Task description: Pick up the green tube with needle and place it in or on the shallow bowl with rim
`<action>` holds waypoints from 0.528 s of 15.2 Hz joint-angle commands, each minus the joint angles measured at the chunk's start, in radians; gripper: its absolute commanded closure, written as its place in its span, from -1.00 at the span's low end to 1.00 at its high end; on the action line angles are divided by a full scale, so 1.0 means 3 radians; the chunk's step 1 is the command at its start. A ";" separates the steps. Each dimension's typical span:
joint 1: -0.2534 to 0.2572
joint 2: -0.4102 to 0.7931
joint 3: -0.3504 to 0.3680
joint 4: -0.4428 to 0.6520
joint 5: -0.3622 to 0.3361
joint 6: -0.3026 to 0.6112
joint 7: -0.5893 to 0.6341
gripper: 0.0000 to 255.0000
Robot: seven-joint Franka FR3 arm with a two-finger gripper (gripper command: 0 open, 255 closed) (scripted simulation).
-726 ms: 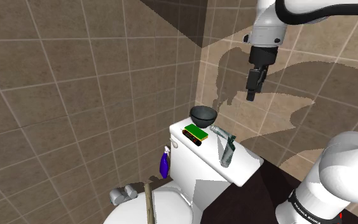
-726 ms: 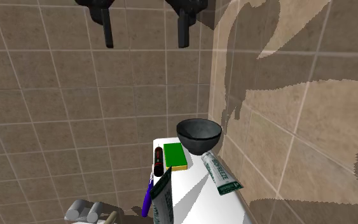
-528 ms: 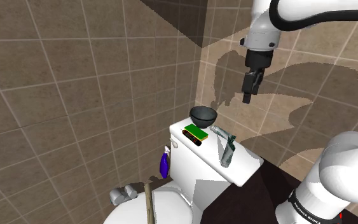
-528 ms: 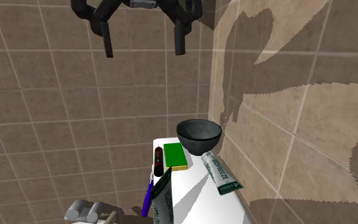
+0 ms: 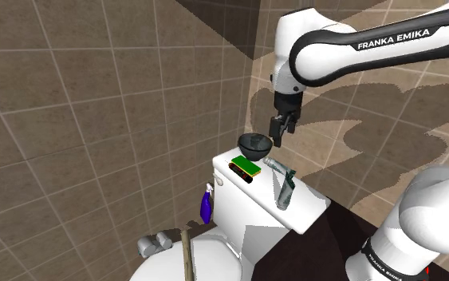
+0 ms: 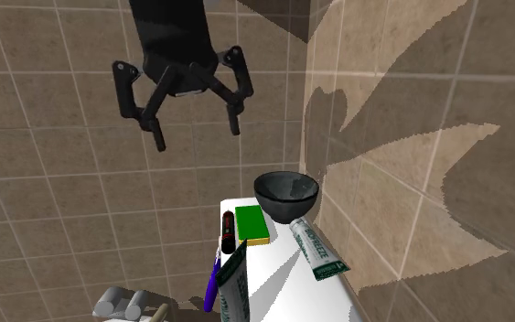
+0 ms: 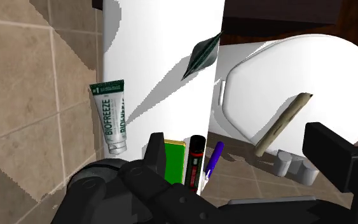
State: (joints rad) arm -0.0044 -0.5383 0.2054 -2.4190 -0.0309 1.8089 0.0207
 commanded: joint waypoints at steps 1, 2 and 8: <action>-0.0032 0.0215 0.0113 -0.0019 -0.0083 0.0235 0.0174 -1.00; -0.0055 0.0331 0.0164 -0.0009 -0.0137 0.0337 0.0260 -1.00; -0.0208 0.1110 0.0432 0.0175 -0.0613 0.0837 0.0864 -1.00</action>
State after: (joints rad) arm -0.0599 -0.2456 0.3214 -2.3779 -0.1859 2.0363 0.2438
